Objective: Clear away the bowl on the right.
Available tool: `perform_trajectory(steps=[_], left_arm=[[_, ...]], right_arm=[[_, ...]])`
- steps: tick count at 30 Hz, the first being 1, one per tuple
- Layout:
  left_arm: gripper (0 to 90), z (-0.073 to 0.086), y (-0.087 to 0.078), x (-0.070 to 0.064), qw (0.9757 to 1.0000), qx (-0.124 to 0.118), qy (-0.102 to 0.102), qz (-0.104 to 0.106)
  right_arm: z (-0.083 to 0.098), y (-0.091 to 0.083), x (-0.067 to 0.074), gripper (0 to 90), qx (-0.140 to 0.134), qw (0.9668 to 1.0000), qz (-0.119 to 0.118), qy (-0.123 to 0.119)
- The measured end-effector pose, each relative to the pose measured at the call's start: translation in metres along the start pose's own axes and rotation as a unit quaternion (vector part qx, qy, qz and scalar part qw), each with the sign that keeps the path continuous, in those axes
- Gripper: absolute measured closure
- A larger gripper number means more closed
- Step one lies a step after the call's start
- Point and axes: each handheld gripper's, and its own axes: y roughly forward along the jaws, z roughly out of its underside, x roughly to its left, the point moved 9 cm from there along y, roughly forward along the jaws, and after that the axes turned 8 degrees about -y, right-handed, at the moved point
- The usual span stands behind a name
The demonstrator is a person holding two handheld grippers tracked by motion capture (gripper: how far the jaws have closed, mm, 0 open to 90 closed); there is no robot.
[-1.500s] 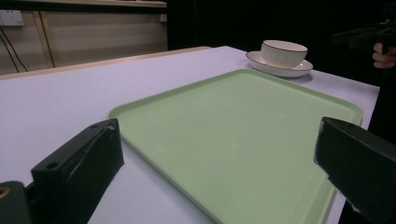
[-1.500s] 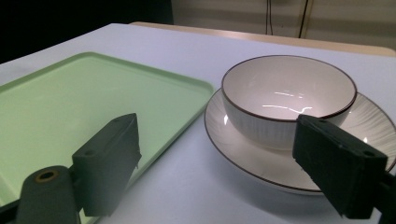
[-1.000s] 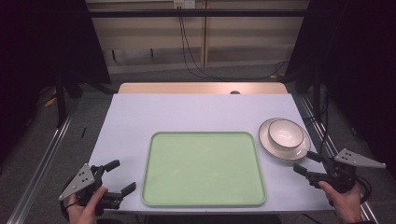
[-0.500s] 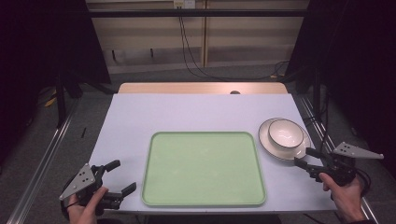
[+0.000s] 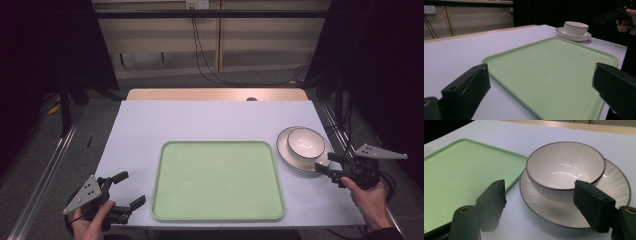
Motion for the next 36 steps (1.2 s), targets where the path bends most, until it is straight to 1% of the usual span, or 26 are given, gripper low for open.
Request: perform_trajectory(steps=[1, 3, 6, 7, 8, 12, 13, 14, 15, 17, 18, 19, 20, 21, 24, 25, 27, 28, 29, 32, 34, 35, 36], left_arm=[[1.3, 0.001, 0.000, 0.000, 1.0000, 0.000, -0.006, 0.000], [1.3, 0.001, 0.000, 0.000, 1.0000, 0.000, -0.003, 0.001], [1.2, 0.000, -0.001, 0.000, 1.0000, -0.001, -0.004, -0.001], [1.2, 0.000, -0.001, -0.001, 1.0000, -0.002, -0.002, 0.002], [1.2, 0.000, -0.001, -0.001, 1.0000, -0.002, -0.002, 0.002], [1.2, 0.000, 0.000, 0.000, 1.0000, 0.001, 0.001, 0.000], [1.2, 0.000, 0.000, -0.001, 1.0000, 0.000, -0.004, 0.000], [1.2, 0.000, -0.001, 0.000, 1.0000, -0.001, -0.002, 0.000], [1.2, 0.001, -0.001, 0.000, 1.0000, 0.001, -0.004, -0.003], [1.2, 0.001, 0.000, 0.000, 1.0000, 0.001, -0.003, -0.004], [1.2, 0.000, 0.000, -0.001, 1.0000, 0.002, 0.003, 0.000], [1.2, 0.000, 0.000, -0.002, 1.0000, 0.001, -0.003, 0.000], [1.2, 0.000, 0.000, -0.001, 1.0000, 0.001, -0.001, 0.000], [1.2, 0.000, 0.000, -0.001, 1.0000, 0.001, 0.002, 0.001], [1.2, 0.000, 0.000, 0.000, 1.0000, 0.001, 0.001, -0.003], [1.2, 0.000, 0.000, 0.000, 1.0000, 0.001, 0.002, -0.004], [1.2, 0.000, 0.000, -0.001, 1.0000, 0.001, -0.002, -0.001], [1.2, 0.001, 0.000, -0.001, 1.0000, 0.003, 0.001, 0.000], [1.2, 0.001, 0.000, 0.000, 1.0000, 0.004, 0.001, -0.001], [1.2, 0.001, 0.000, -0.001, 1.0000, 0.003, 0.001, 0.000], [1.2, 0.000, 0.000, -0.001, 1.0000, 0.001, -0.002, -0.001], [1.2, 0.001, 0.000, 0.000, 1.0000, 0.002, -0.001, -0.002], [1.2, 0.001, 0.000, 0.000, 1.0000, 0.002, -0.001, -0.002]], right_arm=[[-0.002, 0.001, -0.004, 25.6, 0.004, 1.0000, -0.001, 0.000], [-0.003, 0.002, -0.006, 25.4, 0.005, 1.0000, -0.001, 0.004], [-0.007, 0.005, -0.012, 26.0, 0.011, 0.9999, 0.009, 0.000], [-0.009, 0.007, -0.014, 26.5, 0.018, 0.9998, 0.009, -0.003], [-0.010, 0.008, -0.016, 26.5, 0.017, 0.9998, 0.010, -0.005], [-0.016, 0.010, -0.018, 26.5, 0.020, 0.9998, 0.008, -0.003], [-0.018, 0.011, -0.019, 26.4, 0.022, 0.9997, 0.007, -0.007], [-0.021, 0.011, -0.019, 26.3, 0.024, 0.9997, 0.005, -0.006], [-0.024, 0.011, -0.019, 26.0, 0.033, 0.9994, -0.002, -0.002], [-0.026, 0.011, -0.021, 26.0, 0.036, 0.9994, 0.001, -0.001], [-0.028, 0.011, -0.022, 26.2, 0.037, 0.9993, 0.000, 0.002], [-0.029, 0.013, -0.024, 26.1, 0.047, 0.9989, 0.002, -0.004], [-0.029, 0.013, -0.024, 26.1, 0.047, 0.9989, 0.002, -0.004], [-0.031, 0.015, -0.027, 26.2, 0.051, 0.9987, 0.000, -0.002], [-0.032, 0.020, -0.031, 26.2, 0.055, 0.9985, -0.001, -0.002], [-0.032, 0.025, -0.035, 26.2, 0.063, 0.9980, 0.003, -0.006], [-0.033, 0.027, -0.037, 26.6, 0.066, 0.9978, 0.006, -0.007], [-0.034, 0.029, -0.039, 27.7, 0.068, 0.9976, 0.010, -0.010], [-0.035, 0.034, -0.043, 27.7, 0.075, 0.9969, 0.019, -0.013], [-0.036, 0.039, -0.045, 27.7, 0.081, 0.9964, 0.018, -0.016], [-0.038, 0.043, -0.047, 27.7, 0.087, 0.9958, 0.020, -0.018], [-0.039, 0.046, -0.050, 27.7, 0.094, 0.9952, 0.022, -0.018], [-0.039, 0.046, -0.050, 27.7, 0.094, 0.9952, 0.022, -0.018]])
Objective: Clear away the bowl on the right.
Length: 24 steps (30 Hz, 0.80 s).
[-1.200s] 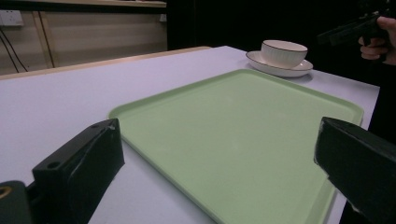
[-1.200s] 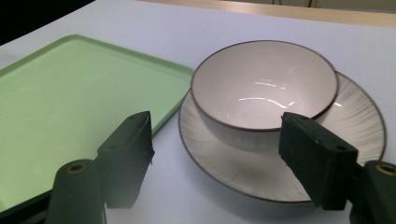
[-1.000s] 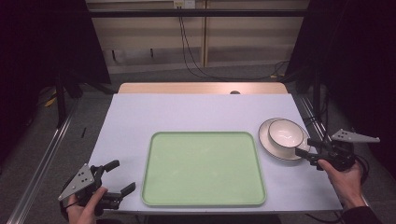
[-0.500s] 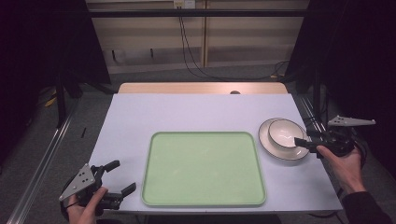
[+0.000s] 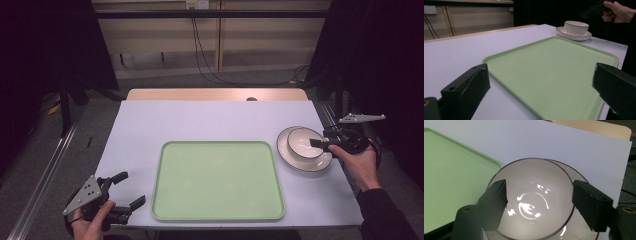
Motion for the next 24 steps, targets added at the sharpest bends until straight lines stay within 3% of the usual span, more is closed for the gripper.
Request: perform_trajectory(steps=[1, 5, 11, 19, 24], left_arm=[[1.2, 0.000, 0.000, 0.000, 1.0000, -0.001, -0.001, 0.001], [1.2, -0.001, 0.000, -0.001, 1.0000, -0.004, -0.001, 0.002], [1.2, -0.001, 0.000, -0.001, 1.0000, -0.002, 0.000, 0.002], [1.2, -0.001, 0.000, -0.001, 1.0000, -0.003, -0.001, 0.002], [1.2, 0.000, 0.000, 0.000, 1.0000, -0.001, 0.001, 0.001]], right_arm=[[0.001, 0.004, -0.004, 28.5, 0.012, 0.9999, 0.005, -0.005], [0.002, 0.008, -0.012, 32.8, 0.008, 0.9999, 0.010, -0.003], [0.016, 0.021, -0.028, 35.4, 0.042, 0.9987, 0.022, 0.018], [0.025, 0.034, -0.036, 38.9, 0.078, 0.9961, 0.025, 0.034], [0.028, 0.044, -0.034, 47.9, 0.096, 0.9944, 0.019, 0.039]])
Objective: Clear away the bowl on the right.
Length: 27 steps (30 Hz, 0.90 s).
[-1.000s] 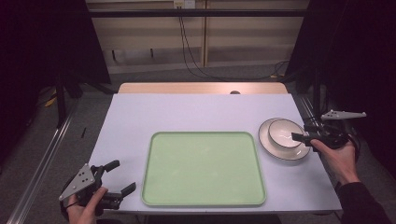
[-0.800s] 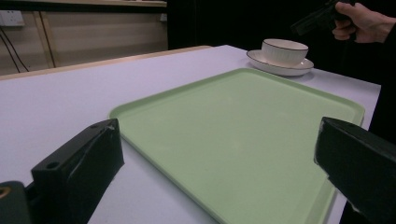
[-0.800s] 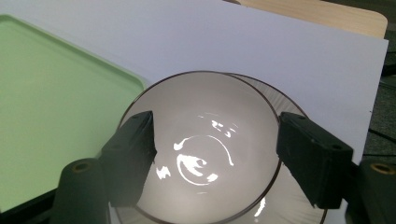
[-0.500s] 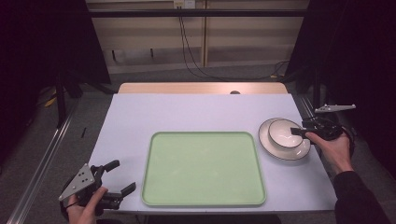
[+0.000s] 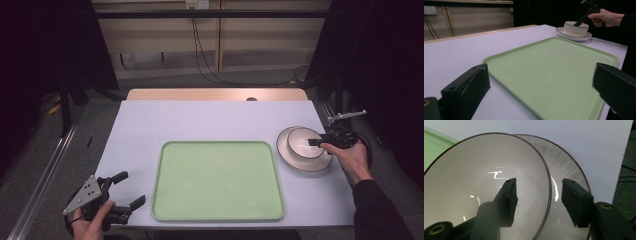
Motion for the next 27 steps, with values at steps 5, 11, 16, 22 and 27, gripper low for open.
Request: perform_trajectory(steps=[5, 11, 16, 22, 27], left_arm=[[1.2, -0.0001, 0.0008, -0.0006, 1.0000, -0.003, -0.005, 0.000], [1.2, 0.0003, 0.0009, -0.0004, 1.0000, 0.000, -0.001, 0.001], [1.2, 0.0004, 0.0009, -0.0007, 1.0000, 0.000, -0.004, 0.001], [1.2, 0.0005, 0.0010, -0.0007, 1.0000, 0.000, -0.005, 0.000], [1.2, 0.0005, 0.0010, -0.0008, 1.0000, 0.000, -0.005, 0.001]], right_arm=[[0.0032, 0.0053, -0.0001, 63.3, 0.013, 0.9999, -0.004, 0.008], [0.0069, 0.0086, -0.0016, 70.8, 0.021, 0.9997, -0.006, 0.012], [0.0074, 0.0112, -0.0005, 75.8, 0.027, 0.9995, -0.010, 0.012], [0.0071, 0.0100, -0.0021, 79.2, 0.021, 0.9993, -0.013, 0.029], [0.0056, 0.0084, -0.0015, 82.5, 0.016, 0.9988, -0.026, 0.039]])
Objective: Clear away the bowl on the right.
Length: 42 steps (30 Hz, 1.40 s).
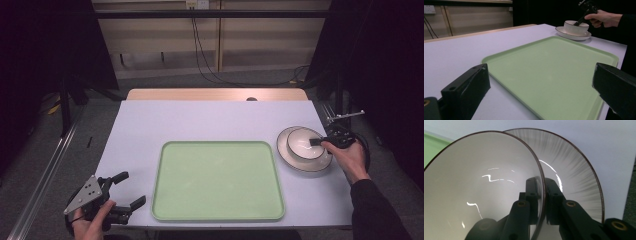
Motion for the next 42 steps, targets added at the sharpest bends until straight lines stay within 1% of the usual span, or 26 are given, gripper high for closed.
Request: perform_trajectory(steps=[2, 5, 6, 11, 12, 24, 26, 27, 28, 29, 30, 31, 32, 35, 37, 38, 42], left_arm=[[1.2, 0.000, 0.000, 0.000, 1.0000, 0.000, -0.001, 0.001], [1.3, 0.000, 0.000, 0.000, 1.0000, 0.000, 0.000, 0.001], [1.2, 0.000, 0.000, 0.000, 1.0000, 0.000, -0.001, 0.001], [1.3, 0.000, 0.000, 0.000, 1.0000, 0.000, -0.001, 0.001], [1.2, 0.000, 0.000, 0.000, 1.0000, 0.002, 0.001, 0.001], [1.2, 0.000, 0.000, 0.000, 1.0000, 0.000, -0.001, 0.001], [1.3, 0.000, 0.000, 0.000, 1.0000, 0.000, -0.001, 0.002], [1.2, 0.000, 0.000, 0.000, 1.0000, 0.001, 0.001, 0.001], [1.2, 0.000, 0.000, 0.000, 1.0000, 0.001, 0.001, 0.001], [1.3, 0.000, 0.000, 0.000, 1.0000, 0.001, 0.001, 0.001], [1.3, 0.001, 0.000, 0.001, 1.0000, 0.005, 0.005, 0.001], [1.2, 0.001, 0.000, 0.001, 1.0000, 0.005, 0.005, 0.001], [1.2, 0.000, 0.000, 0.000, 1.0000, 0.001, 0.000, 0.001], [1.2, 0.000, 0.000, 0.000, 1.0000, 0.001, 0.000, 0.002], [1.3, 0.000, 0.000, 0.000, 1.0000, 0.001, 0.003, 0.003], [1.3, 0.000, 0.001, -0.001, 1.0000, 0.001, 0.003, 0.004], [1.3, 0.000, 0.000, 0.000, 1.0000, 0.000, 0.006, 0.003]], right_arm=[[0.000, 0.000, 0.000, 82.6, -0.001, 1.0000, 0.001, -0.004], [-0.001, 0.000, 0.000, 82.7, -0.003, 1.0000, 0.002, -0.002], [0.000, 0.000, 0.001, 82.7, -0.001, 1.0000, 0.003, 0.003], [-0.002, -0.001, 0.002, 82.7, -0.008, 0.9999, -0.001, 0.006], [-0.003, -0.002, 0.003, 82.6, -0.009, 0.9999, -0.001, 0.008], [-0.006, -0.007, 0.006, 82.1, -0.018, 0.9997, -0.005, 0.013], [-0.007, -0.007, 0.005, 82.1, -0.026, 0.9996, 0.000, 0.011], [-0.007, -0.009, 0.005, 82.1, -0.027, 0.9995, -0.001, 0.017], [-0.008, -0.011, 0.004, 82.0, -0.034, 0.9993, -0.001, 0.019], [-0.008, -0.011, 0.004, 82.0, -0.034, 0.9993, -0.001, 0.019], [-0.009, -0.013, 0.005, 82.0, -0.041, 0.9989, -0.007, 0.021], [-0.009, -0.013, 0.005, 82.0, -0.041, 0.9989, -0.007, 0.021], [-0.009, -0.015, 0.005, 82.1, -0.043, 0.9989, -0.006, 0.020], [-0.009, -0.015, 0.006, 82.0, -0.042, 0.9988, -0.009, 0.022], [-0.009, -0.015, 0.006, 82.0, -0.045, 0.9987, -0.011, 0.023], [-0.009, -0.016, 0.008, 82.0, -0.046, 0.9985, -0.019, 0.024], [-0.010, -0.019, 0.008, 82.0, -0.050, 0.9983, -0.020, 0.023]])
